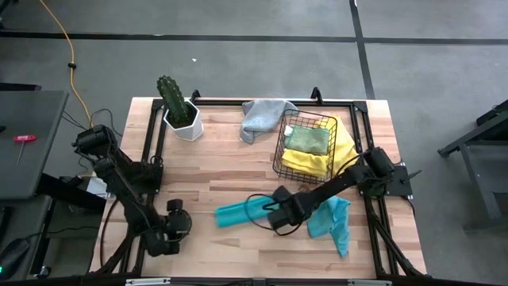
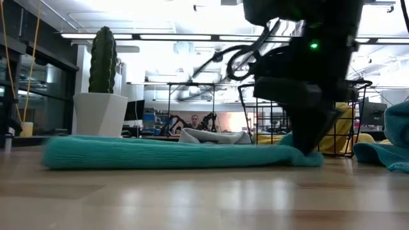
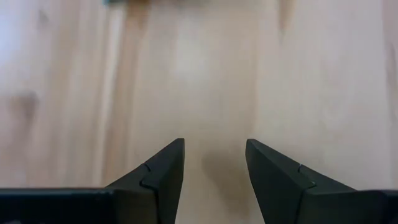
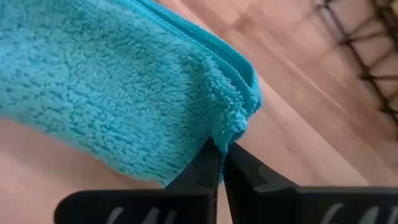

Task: Fold microfiber towels
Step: Fold the top blue microfiber towel

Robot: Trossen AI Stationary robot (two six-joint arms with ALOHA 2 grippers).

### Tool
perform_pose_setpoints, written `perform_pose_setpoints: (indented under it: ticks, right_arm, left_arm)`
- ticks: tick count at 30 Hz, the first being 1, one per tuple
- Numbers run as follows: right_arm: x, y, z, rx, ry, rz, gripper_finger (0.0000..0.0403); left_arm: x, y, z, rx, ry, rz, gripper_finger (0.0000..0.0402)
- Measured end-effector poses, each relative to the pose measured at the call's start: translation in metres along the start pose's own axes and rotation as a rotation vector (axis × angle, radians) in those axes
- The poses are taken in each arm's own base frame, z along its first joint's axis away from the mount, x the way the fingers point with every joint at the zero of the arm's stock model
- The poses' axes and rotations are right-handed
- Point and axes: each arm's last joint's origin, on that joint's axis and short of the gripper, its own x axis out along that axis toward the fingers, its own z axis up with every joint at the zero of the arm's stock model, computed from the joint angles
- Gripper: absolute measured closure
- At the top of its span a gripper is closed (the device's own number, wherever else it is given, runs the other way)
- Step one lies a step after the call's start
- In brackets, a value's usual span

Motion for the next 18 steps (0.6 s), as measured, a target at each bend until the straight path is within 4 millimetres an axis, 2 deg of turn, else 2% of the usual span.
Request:
perform_pose_setpoints:
  ticks: [4,6,9,13,18]
  right_arm:
    - [-0.013,-0.004,-0.004,0.021,-0.005,-0.002,0.0402]
    - [-0.013,-0.001,-0.004,0.021,-0.012,0.023,0.0402]
    - [-0.015,0.005,-0.004,0.007,-0.021,0.072,0.0402]
    - [-0.017,0.011,-0.001,-0.001,-0.044,0.148,0.0402]
    - [-0.024,0.016,0.002,-0.01,-0.034,0.196,0.0403]
  left_arm:
    - [0.007,0.003,0.014,0.049,-0.113,0.045,0.0244]
    - [0.011,0.004,0.021,0.073,-0.146,0.056,0.0259]
    - [0.022,0.003,0.031,0.088,-0.162,0.042,0.0304]
    - [0.041,0.003,0.035,0.106,-0.135,0.035,0.0385]
    - [0.056,0.004,0.03,0.098,-0.136,0.114,0.0396]
